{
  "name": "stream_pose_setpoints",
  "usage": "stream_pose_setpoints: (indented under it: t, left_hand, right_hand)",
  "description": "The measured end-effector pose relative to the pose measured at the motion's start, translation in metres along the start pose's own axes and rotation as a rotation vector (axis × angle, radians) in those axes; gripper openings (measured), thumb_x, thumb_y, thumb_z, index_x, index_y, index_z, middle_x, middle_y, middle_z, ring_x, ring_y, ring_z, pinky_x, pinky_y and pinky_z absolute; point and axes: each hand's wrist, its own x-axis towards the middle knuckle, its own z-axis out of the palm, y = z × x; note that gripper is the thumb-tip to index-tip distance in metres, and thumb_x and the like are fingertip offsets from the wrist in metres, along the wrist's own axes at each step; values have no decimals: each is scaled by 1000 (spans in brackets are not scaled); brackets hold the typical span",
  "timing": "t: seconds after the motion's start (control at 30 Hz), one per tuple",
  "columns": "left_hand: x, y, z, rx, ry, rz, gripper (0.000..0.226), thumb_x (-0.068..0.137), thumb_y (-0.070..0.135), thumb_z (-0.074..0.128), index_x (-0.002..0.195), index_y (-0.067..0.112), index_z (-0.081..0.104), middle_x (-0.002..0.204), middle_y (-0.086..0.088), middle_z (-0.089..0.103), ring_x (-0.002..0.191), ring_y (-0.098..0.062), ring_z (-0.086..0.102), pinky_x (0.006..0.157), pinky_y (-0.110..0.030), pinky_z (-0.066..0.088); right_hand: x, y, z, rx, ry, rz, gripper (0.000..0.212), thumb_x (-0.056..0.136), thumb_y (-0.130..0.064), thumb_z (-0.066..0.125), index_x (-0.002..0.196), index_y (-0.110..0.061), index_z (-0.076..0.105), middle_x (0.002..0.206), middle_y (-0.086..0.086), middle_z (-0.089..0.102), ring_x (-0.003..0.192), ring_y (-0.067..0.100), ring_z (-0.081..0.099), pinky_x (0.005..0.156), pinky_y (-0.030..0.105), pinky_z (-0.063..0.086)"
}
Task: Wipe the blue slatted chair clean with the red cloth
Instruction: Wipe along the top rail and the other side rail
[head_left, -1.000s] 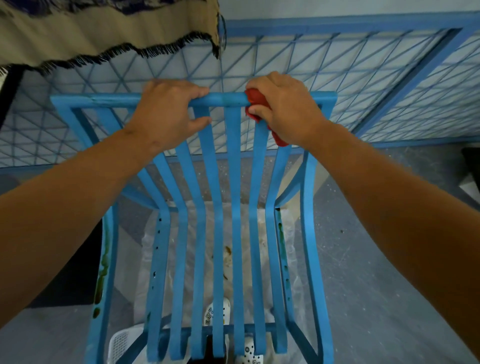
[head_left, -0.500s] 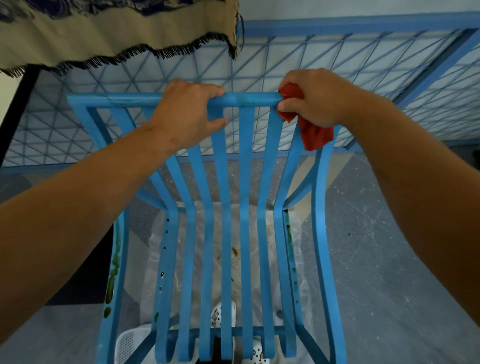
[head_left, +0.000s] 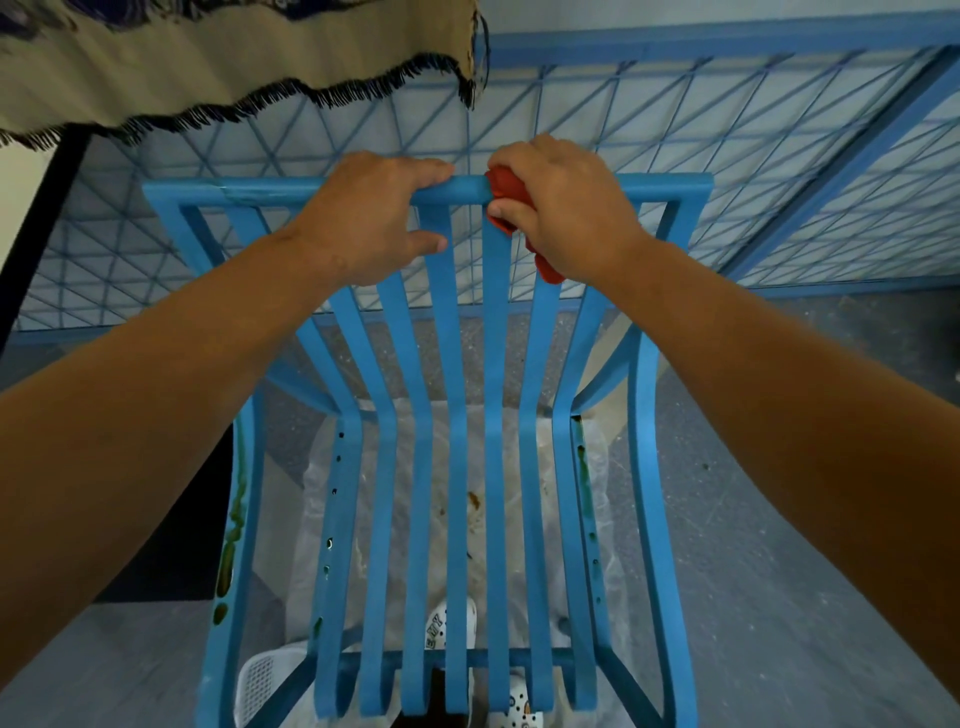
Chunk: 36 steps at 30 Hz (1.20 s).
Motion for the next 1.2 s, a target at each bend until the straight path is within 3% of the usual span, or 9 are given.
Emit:
stream_pose_setpoints:
  t: [0.27, 0.67, 0.87, 1.0, 1.2]
  left_hand:
    - [-1, -9, 6, -15, -2, 48, 68, 91, 28, 74, 151, 18, 44, 152, -6, 51, 135, -32, 50, 120, -49, 29]
    - [1, -18, 8, -70, -11, 41, 70, 90, 24, 76, 153, 21, 43, 156, -2, 46, 142, -29, 43, 123, -45, 25]
    - [3, -22, 11, -125, 2, 18, 68, 91, 28, 75, 151, 27, 45, 156, 4, 46, 142, -31, 43, 122, -46, 28]
    - [1, -22, 13, -107, 18, 44, 68, 90, 31, 76, 151, 26, 45, 156, 5, 45, 140, -31, 43, 122, -44, 25]
    - [1, -19, 11, -109, 44, 72, 70, 88, 29, 77, 150, 21, 46, 157, 2, 44, 141, -24, 45, 123, -40, 20]
  right_hand:
    - [-6, 22, -21, -26, -77, 80, 43, 97, -49, 54, 122, -14, 60, 112, 14, 64, 104, 35, 60, 93, 47, 46]
    - [22, -20, 1, 43, -37, 72, 36, 103, -45, 47, 110, -14, 63, 106, 12, 66, 101, 33, 62, 83, 45, 46]
    - [13, -2, -12, -10, -100, 41, 38, 101, -51, 44, 118, -21, 61, 108, 7, 66, 102, 31, 62, 95, 49, 45]
    - [-1, 15, -17, -67, -86, 60, 53, 91, -64, 49, 121, -20, 58, 107, 7, 65, 99, 31, 62, 94, 47, 47]
    - [2, 4, -13, -122, -28, 82, 52, 91, -58, 63, 116, -13, 62, 103, 13, 66, 94, 33, 62, 83, 42, 46]
